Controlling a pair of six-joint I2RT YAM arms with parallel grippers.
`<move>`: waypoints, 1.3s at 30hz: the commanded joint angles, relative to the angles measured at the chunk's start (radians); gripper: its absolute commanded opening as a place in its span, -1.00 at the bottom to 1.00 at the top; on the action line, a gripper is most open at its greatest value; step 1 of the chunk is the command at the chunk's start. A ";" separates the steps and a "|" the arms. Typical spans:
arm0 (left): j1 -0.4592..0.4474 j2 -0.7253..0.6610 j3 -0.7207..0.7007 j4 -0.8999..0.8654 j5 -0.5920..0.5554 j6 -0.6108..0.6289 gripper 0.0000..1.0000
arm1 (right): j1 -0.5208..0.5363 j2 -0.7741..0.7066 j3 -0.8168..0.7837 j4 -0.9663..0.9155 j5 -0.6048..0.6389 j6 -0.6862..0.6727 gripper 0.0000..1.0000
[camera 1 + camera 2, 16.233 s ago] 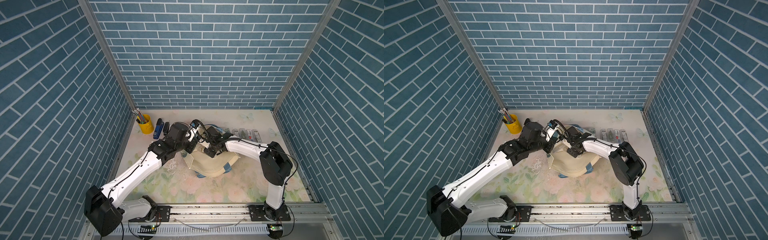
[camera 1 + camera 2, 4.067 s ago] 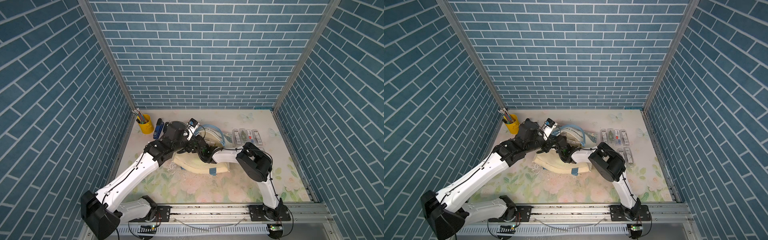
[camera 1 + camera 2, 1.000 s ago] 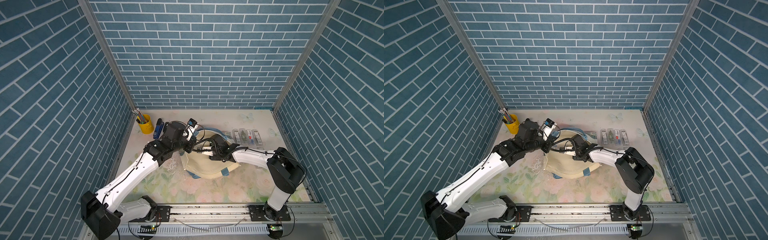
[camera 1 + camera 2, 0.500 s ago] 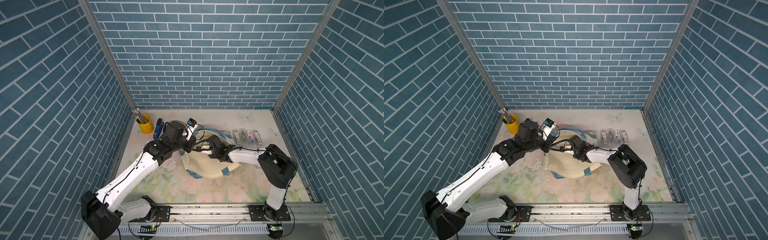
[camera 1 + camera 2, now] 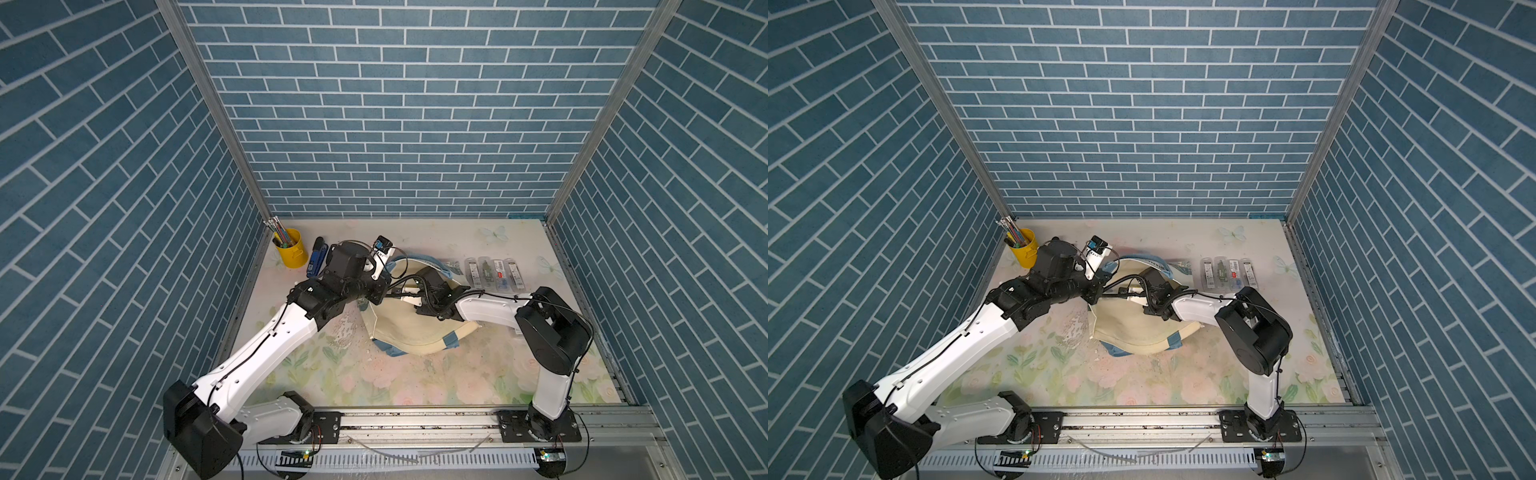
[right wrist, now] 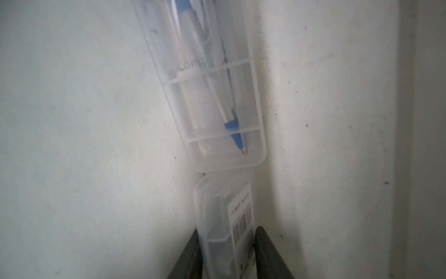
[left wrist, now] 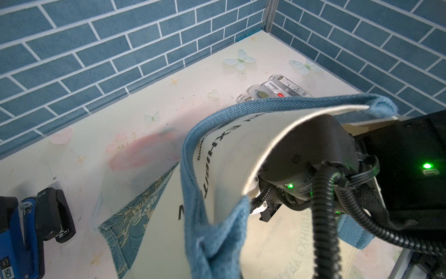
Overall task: Take out the compass set from the canvas bag
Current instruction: Pick up the compass set from the canvas bag.
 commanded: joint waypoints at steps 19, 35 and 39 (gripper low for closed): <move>0.004 -0.013 0.015 0.065 0.029 -0.017 -1.00 | 0.013 -0.041 0.031 -0.068 -0.032 0.098 -0.71; 0.004 -0.026 0.016 0.073 -0.034 -0.033 -1.00 | 0.054 -0.354 -0.074 -0.132 -0.171 0.159 -0.76; 0.004 -0.025 0.018 0.073 -0.041 -0.037 -1.00 | 0.064 -0.444 -0.088 -0.147 -0.226 0.183 -0.77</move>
